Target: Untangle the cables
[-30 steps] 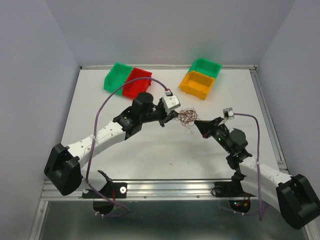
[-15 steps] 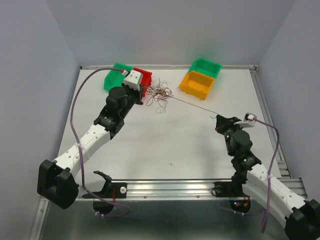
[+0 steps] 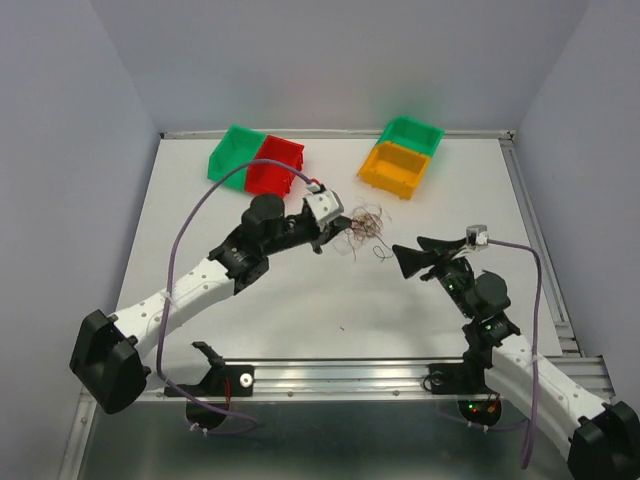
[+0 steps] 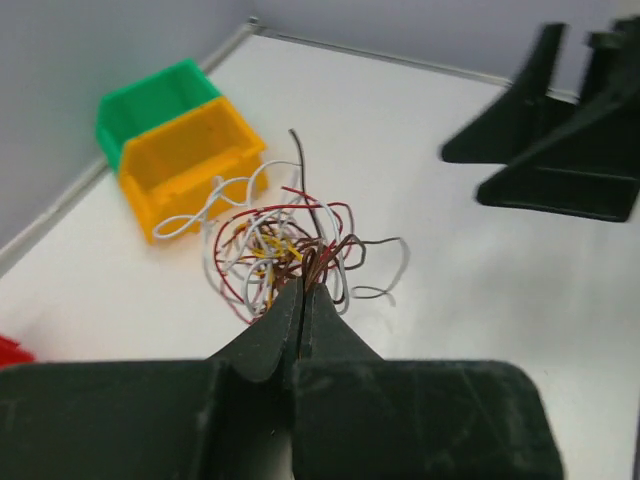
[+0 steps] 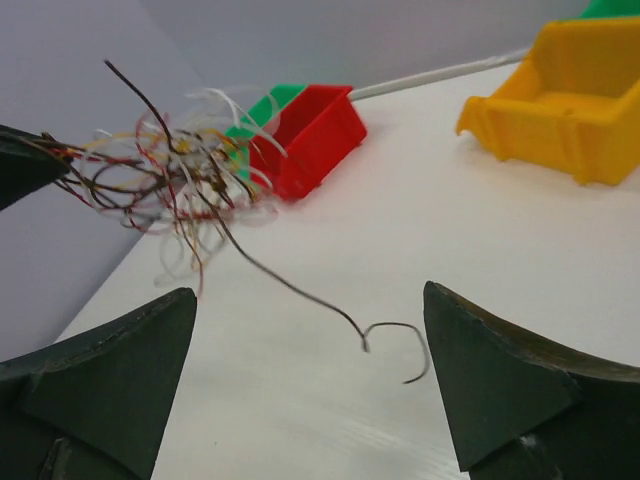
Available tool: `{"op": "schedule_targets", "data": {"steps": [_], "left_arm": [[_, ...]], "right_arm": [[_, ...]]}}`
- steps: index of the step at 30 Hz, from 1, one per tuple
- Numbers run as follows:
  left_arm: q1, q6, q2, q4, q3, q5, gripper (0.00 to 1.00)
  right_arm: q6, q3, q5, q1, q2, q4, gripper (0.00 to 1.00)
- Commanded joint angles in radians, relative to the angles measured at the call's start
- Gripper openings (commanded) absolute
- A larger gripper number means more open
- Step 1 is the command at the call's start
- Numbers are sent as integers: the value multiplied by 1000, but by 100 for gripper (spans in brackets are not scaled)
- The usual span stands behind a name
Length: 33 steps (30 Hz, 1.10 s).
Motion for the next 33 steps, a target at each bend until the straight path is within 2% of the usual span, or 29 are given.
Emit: {"op": "schedule_targets", "data": {"steps": [1,6,10,12,15,18,19,21,23,24,26,27,28,29,30,31,33], "left_arm": [[-126,130,2,-23,25,59,3],[-162,141,38,-75,49,60,3],[-170,138,62,-96,71,102,3],[-179,140,60,-98,72,100,3],[-181,138,62,-95,74,65,3],[-181,135,59,-93,75,60,3],[-181,134,52,-92,74,62,3],[-181,132,43,-85,72,30,3],[-181,112,25,-73,74,-50,1],[-179,106,16,-63,74,-164,0],[-165,89,-21,-38,60,-295,0],[-152,59,-39,15,46,-425,0],[-135,36,-79,45,17,-490,0],[-106,13,-99,74,2,-537,0],[-43,-38,-137,114,-19,-596,0],[2,-64,-156,128,-27,-608,0],[75,-109,-188,155,-40,-608,0]], "right_arm": [[-56,18,-308,4,111,217,100],[-68,7,-380,5,228,373,99],[-76,25,-434,21,306,405,81],[-61,16,-492,28,337,486,76],[-45,33,-509,42,366,513,73],[-62,55,-503,65,411,508,60],[-68,61,-494,68,421,505,45],[-68,82,-487,73,454,493,22],[-67,90,-474,73,461,484,15],[-64,91,-443,74,460,456,15],[-61,94,-282,73,422,397,14],[-58,94,-212,73,400,323,14],[-38,88,-44,74,358,288,13],[-21,82,59,73,330,253,12],[14,69,243,73,281,175,5],[30,64,325,73,252,134,1],[48,56,452,71,207,19,0]]}}
